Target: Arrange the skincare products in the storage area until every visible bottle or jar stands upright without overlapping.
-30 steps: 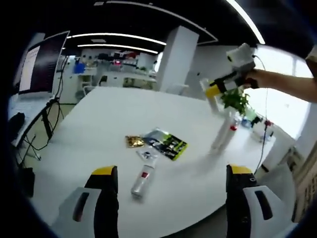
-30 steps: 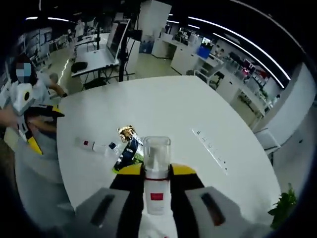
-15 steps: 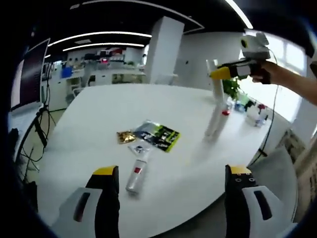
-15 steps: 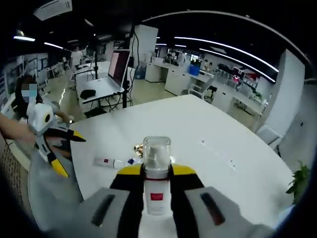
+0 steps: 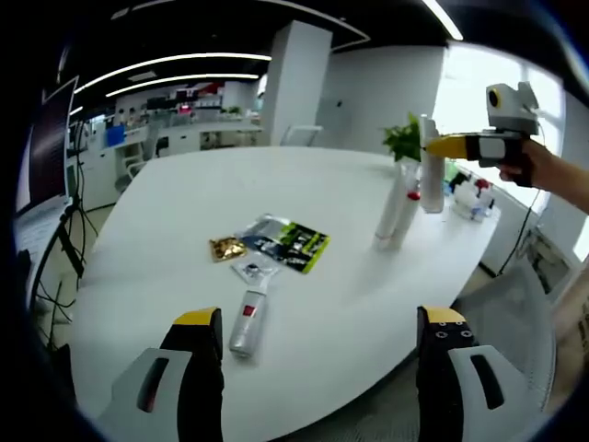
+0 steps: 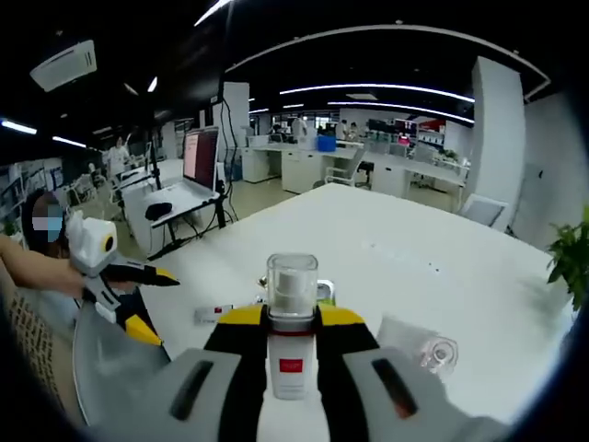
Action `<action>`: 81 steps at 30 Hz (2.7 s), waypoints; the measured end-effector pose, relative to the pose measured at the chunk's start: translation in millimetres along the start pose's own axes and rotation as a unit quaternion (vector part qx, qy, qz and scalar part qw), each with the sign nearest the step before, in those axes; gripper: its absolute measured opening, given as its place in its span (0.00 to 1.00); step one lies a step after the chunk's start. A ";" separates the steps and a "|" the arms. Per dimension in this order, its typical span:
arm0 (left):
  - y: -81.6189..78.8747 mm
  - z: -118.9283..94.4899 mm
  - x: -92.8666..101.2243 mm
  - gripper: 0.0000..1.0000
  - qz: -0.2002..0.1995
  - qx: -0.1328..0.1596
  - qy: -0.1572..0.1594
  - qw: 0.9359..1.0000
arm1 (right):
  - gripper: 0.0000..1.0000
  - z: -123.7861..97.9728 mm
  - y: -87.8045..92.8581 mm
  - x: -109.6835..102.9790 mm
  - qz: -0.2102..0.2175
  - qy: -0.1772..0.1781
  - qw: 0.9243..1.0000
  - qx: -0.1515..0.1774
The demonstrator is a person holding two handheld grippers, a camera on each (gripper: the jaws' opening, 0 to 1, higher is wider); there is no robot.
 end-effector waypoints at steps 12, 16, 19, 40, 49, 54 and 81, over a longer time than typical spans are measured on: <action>-0.8 5.7 21.4 0.84 0.027 -0.025 0.024 0.999 | 0.19 -11.0 29.1 -17.6 0.077 0.034 0.996 0.028; -10.0 13.3 39.9 0.84 0.042 -0.024 0.047 0.998 | 0.19 -15.4 32.9 -19.5 0.112 0.048 0.991 0.050; -19.6 22.0 54.8 0.83 0.056 -0.021 0.068 0.996 | 0.19 -17.4 36.7 -18.7 0.131 0.055 0.988 0.057; -70.9 92.9 168.9 0.33 0.139 0.007 0.178 0.974 | 0.19 -47.4 37.4 -13.9 0.150 0.113 0.976 0.110; -82.6 119.9 189.4 0.21 0.168 0.005 0.200 0.965 | 0.19 -53.1 49.0 -0.1 0.168 0.134 0.971 0.108; -81.3 126.4 190.6 0.19 0.161 -0.006 0.228 0.960 | 0.20 -55.7 53.8 5.7 0.133 0.095 0.980 0.113; -72.0 175.4 212.1 0.18 0.285 0.001 0.345 0.894 | 0.21 -68.6 69.3 57.8 -0.013 -0.080 0.997 0.006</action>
Point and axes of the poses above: the point that each gripper's makers call its tool centre point, and the gripper's own axes: z roughly forward along the fingers, x roughly to its right, y roughly out of its underside, the point moved 7 cm from there along -z, roughly backward along the fingers
